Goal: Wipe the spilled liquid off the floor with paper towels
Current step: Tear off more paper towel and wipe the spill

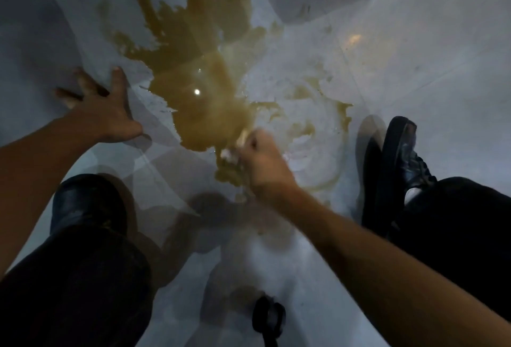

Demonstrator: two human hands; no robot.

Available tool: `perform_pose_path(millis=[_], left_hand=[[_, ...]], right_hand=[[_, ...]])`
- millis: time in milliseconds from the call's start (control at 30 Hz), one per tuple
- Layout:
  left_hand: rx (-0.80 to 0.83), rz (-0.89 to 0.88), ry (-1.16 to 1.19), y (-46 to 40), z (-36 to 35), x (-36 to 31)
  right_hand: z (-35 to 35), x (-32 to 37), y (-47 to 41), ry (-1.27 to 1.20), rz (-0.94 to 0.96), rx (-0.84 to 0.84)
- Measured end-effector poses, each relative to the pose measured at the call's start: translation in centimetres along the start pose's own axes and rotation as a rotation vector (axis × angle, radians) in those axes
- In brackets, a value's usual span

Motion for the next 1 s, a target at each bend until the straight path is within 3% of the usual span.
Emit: perform_pose_path(millis=[133, 200, 300, 400, 467, 567, 633, 700, 733, 767, 900, 1000], left_hand=[[0.036, -0.019, -0.018, 0.0, 0.2, 0.3], [0.029, -0.012, -0.020, 0.1, 0.2, 0.3], [0.016, -0.012, 0.015, 0.0, 0.3, 0.5], [-0.020, -0.058, 0.007, -0.1, -0.5, 1.2], [-0.025, -0.069, 0.030, -0.6, -0.8, 1.5], [-0.032, -0.073, 0.046, -1.0, -0.8, 1.5], [-0.024, -0.100, 0.027, -0.2, -0.8, 1.6], [-0.021, -0.103, -0.001, 0.8, -1.3, 2.2], [-0.017, -0.111, -0.017, 1.1, -1.6, 2.5], [-0.019, -0.119, -0.031, 1.4, -2.3, 3.1], [-0.005, -0.120, -0.028, 1.7, -4.0, 4.1], [-0.063, -0.134, -0.018, 1.9, -4.7, 4.0]], right_hand=[[-3.7, 4.2, 9.3, -0.047, 0.188, 0.334], [-3.9, 3.0, 9.9, -0.056, 0.176, 0.367], [-1.9, -1.0, 6.1, 0.014, 0.046, 0.205], [2.1, -5.8, 2.4, 0.129, -0.247, -0.010], [3.6, -5.9, 2.4, 0.153, -0.182, -0.009], [3.3, -3.1, 7.0, 0.135, -0.001, 0.199], [1.9, -1.6, 11.9, -0.041, 0.055, 0.364], [1.2, -2.3, 15.6, 0.096, 0.241, 0.485], [1.4, -3.3, 16.1, 0.066, 0.202, 0.533], [1.5, -4.3, 15.8, 0.038, 0.162, 0.513], [4.0, -10.5, 10.6, 0.353, 0.039, 0.291], [6.2, -12.4, 7.1, 0.307, -0.151, 0.116]])
Point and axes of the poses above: each hand's wrist, its own y-axis away from the middle knuckle, its own z-axis out of the back of the hand, x = y × z, the point moved 1 cm from there along -y, towards the middle knuckle, and after that the axes turned 11 degrees about z, right-handed, at the moved point
